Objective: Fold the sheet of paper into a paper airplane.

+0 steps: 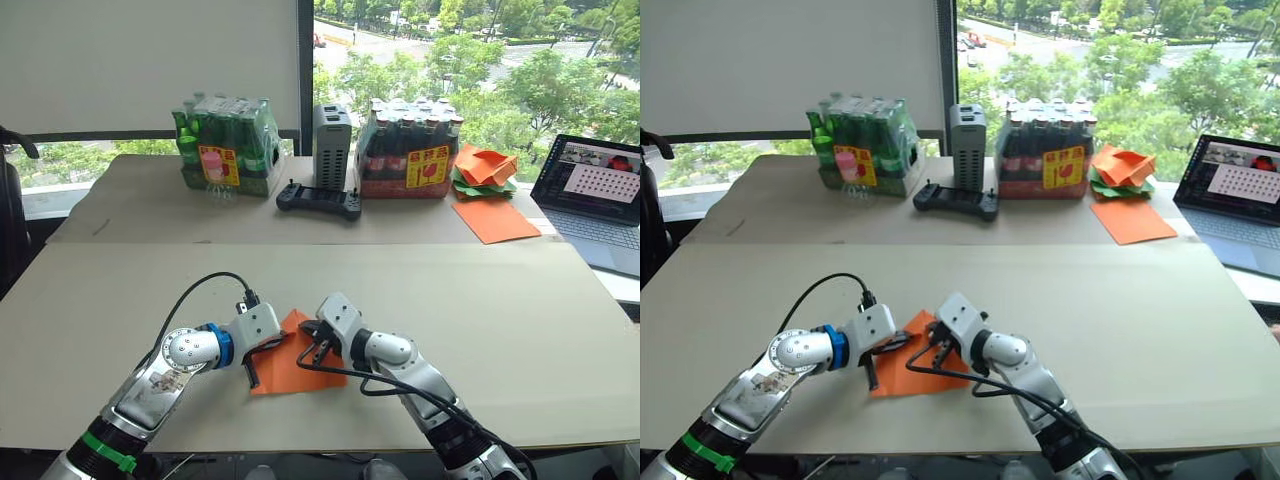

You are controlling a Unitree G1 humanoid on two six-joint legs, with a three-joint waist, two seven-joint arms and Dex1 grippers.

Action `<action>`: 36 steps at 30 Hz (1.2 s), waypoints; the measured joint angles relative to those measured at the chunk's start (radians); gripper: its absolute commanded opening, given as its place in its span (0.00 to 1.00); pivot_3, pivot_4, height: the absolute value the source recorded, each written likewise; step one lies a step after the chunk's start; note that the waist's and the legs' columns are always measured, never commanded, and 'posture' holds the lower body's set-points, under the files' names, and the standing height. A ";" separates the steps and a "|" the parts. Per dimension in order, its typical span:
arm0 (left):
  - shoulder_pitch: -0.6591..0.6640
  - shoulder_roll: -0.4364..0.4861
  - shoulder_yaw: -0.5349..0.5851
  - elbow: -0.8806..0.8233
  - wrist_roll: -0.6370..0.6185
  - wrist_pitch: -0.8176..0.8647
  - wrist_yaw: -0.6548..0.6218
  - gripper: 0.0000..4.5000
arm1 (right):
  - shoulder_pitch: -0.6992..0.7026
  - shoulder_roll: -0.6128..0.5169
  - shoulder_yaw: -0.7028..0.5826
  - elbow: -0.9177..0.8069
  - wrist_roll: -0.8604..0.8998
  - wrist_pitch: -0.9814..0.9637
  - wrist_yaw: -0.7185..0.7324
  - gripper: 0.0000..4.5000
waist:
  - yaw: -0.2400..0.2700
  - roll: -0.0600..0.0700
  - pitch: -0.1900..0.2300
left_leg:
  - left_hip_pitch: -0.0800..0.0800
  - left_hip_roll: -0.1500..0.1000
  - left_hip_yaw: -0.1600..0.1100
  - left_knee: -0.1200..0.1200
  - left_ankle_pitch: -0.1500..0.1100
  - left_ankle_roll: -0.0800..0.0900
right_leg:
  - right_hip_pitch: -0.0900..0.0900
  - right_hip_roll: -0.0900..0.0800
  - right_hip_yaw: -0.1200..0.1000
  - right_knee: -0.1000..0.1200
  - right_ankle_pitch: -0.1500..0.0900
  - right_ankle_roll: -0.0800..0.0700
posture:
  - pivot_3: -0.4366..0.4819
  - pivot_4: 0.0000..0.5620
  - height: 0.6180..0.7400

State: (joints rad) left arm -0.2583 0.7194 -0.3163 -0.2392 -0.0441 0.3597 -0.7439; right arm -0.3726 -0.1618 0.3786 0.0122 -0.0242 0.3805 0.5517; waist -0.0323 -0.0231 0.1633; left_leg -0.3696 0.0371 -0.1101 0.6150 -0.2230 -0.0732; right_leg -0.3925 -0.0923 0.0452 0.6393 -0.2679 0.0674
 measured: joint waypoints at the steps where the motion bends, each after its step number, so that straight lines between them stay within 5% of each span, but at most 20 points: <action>1: -0.010 0.002 -0.011 0.008 0.023 -0.020 -0.006 0.01 | -0.002 0.002 -0.003 0.004 0.000 0.001 -0.006 0.00 | 0.002 0.000 0.000 | 0.000 0.000 0.000 0.000 0.000 0.000 | 0.000 0.000 0.000 0.000 0.000 0.000 | 0.48 0.27 1.00; 15: -0.045 -0.001 -0.070 0.069 0.230 -0.229 -0.051 0.01 | -0.018 0.025 -0.062 0.043 -0.001 -0.003 -0.081 0.00 | 0.020 0.001 0.000 | 0.000 0.000 0.000 0.000 0.000 0.000 | 0.001 0.000 0.000 0.000 0.000 0.000 | 0.48 0.27 1.00; 36: -0.028 -0.045 -0.033 0.082 0.255 -0.250 -0.072 0.01 | -0.019 0.089 -0.112 0.120 0.093 -0.074 -0.023 0.00 | 0.020 0.002 0.000 | 0.001 -0.001 0.000 0.000 0.000 0.000 | 0.002 0.000 0.000 0.001 0.000 0.000 | 0.48 0.27 1.00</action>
State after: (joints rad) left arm -0.2865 0.6745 -0.3493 -0.1570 0.2106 0.1093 -0.8158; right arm -0.3916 -0.0728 0.2671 0.1319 0.0692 0.3065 0.5291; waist -0.0125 -0.0212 0.1633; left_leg -0.3689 0.0364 -0.1102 0.6155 -0.2227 -0.0733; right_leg -0.3906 -0.0926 0.0453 0.6399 -0.2681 0.0678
